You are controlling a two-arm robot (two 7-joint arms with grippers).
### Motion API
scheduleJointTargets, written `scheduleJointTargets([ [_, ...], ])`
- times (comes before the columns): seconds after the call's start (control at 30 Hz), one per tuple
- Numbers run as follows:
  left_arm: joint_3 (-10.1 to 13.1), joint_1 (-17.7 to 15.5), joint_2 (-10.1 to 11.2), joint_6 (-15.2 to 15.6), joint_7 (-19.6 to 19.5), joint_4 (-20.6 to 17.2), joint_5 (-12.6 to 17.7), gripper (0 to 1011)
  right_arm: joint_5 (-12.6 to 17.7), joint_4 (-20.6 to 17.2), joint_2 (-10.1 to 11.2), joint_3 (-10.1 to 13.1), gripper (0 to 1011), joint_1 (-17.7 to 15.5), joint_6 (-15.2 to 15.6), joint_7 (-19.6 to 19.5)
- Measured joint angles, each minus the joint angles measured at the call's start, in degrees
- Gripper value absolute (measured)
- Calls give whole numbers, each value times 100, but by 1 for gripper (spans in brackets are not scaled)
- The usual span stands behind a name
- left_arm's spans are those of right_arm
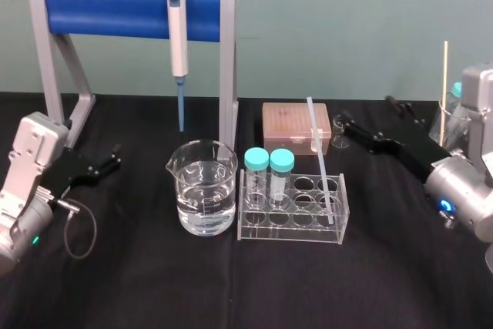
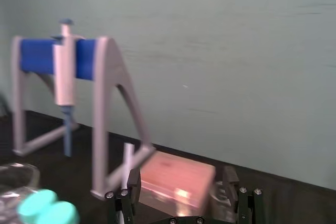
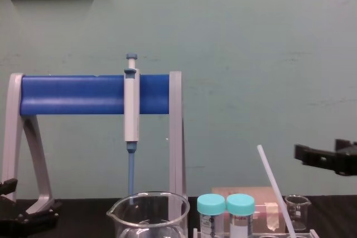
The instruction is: Pick up the stirring rod with one hand, then place it down.
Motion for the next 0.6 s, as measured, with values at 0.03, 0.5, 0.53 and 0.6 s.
scheduleJointTargets([
  [0.03,0,0,0,0,0,0,0,1000,17,-9,-18,-5,1000,13,18,38],
  [0.5,0,0,0,0,0,0,0,1000,-172,122,-295,-259,1000,322,522,400],
  [0.53,0,0,0,0,0,0,0,1000,-209,154,-331,-272,1000,351,568,401],
  [0.6,0,0,0,0,0,0,0,1000,-257,206,-380,-283,1000,388,617,402],
])
